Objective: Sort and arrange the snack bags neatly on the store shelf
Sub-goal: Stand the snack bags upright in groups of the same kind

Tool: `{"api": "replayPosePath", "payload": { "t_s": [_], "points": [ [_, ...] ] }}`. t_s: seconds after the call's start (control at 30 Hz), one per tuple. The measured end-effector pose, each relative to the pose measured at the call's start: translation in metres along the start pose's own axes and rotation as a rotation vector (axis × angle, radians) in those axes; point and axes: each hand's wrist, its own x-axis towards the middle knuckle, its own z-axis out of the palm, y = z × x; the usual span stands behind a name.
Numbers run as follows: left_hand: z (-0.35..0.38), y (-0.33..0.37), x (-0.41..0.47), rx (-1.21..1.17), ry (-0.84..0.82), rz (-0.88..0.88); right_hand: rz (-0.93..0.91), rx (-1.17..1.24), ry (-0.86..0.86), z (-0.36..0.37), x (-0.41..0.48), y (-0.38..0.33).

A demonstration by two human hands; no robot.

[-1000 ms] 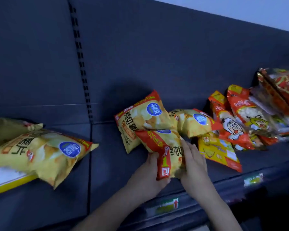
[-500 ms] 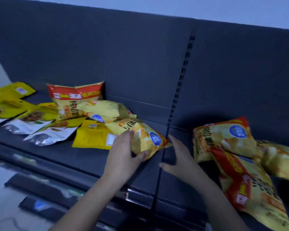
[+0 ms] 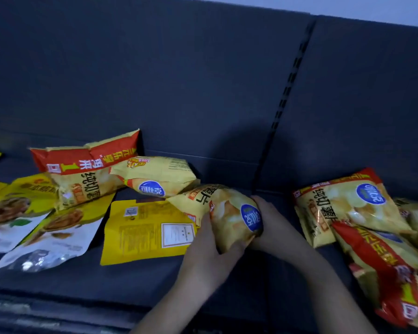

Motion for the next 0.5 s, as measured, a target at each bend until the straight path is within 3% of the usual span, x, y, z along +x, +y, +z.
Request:
{"api": "replayPosePath", "payload": {
  "t_s": [0.23,0.4,0.5],
  "points": [
    [0.018,0.059,0.001,-0.159,-0.223,0.220,0.087,-0.072,0.353,-0.076,-0.073,-0.020],
    [0.073,0.102,0.020,-0.208,-0.421,0.361,0.191,-0.227,0.602,-0.119,-0.112,0.018],
    [0.119,0.125,0.029,-0.197,-0.458,0.440,0.259,-0.289,0.765,-0.140,-0.132,0.054]
  ]
}}
